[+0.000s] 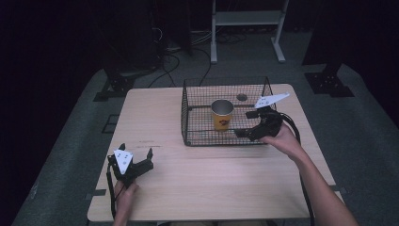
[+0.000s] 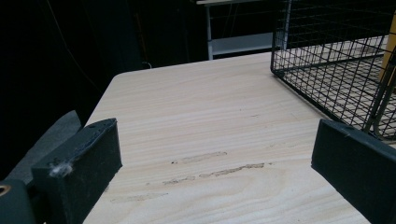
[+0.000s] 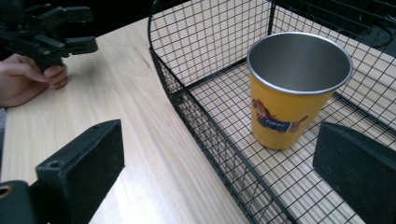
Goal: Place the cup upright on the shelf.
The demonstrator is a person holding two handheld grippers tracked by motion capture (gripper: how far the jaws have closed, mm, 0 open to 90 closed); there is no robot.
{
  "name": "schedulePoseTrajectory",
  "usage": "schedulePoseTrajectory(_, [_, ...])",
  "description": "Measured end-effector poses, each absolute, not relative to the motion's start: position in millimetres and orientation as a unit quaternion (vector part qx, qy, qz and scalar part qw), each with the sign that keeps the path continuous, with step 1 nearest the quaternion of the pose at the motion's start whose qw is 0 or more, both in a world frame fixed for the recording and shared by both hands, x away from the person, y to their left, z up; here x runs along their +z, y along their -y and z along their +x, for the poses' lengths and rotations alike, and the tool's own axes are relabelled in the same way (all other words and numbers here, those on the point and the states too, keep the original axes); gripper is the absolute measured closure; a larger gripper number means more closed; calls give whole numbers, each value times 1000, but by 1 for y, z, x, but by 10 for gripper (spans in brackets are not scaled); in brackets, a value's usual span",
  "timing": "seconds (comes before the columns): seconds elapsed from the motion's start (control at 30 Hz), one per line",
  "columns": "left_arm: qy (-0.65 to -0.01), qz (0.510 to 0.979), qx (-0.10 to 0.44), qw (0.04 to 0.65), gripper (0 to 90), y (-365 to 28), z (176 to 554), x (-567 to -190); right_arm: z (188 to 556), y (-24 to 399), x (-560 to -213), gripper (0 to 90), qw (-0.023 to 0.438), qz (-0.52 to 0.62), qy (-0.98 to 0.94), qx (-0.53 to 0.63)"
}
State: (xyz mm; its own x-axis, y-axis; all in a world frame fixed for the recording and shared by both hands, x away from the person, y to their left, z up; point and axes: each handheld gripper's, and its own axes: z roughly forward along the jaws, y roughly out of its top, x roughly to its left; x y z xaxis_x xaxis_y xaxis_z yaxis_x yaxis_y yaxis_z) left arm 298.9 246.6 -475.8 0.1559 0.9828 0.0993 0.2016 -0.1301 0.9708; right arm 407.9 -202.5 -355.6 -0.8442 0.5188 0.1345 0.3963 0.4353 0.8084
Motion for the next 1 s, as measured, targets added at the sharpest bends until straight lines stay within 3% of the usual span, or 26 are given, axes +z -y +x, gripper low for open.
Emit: schedulePoseTrajectory(1.0, [-482,614,436,448,8,-246,299,-476,364,221,-383,17,59,260,-842,468])
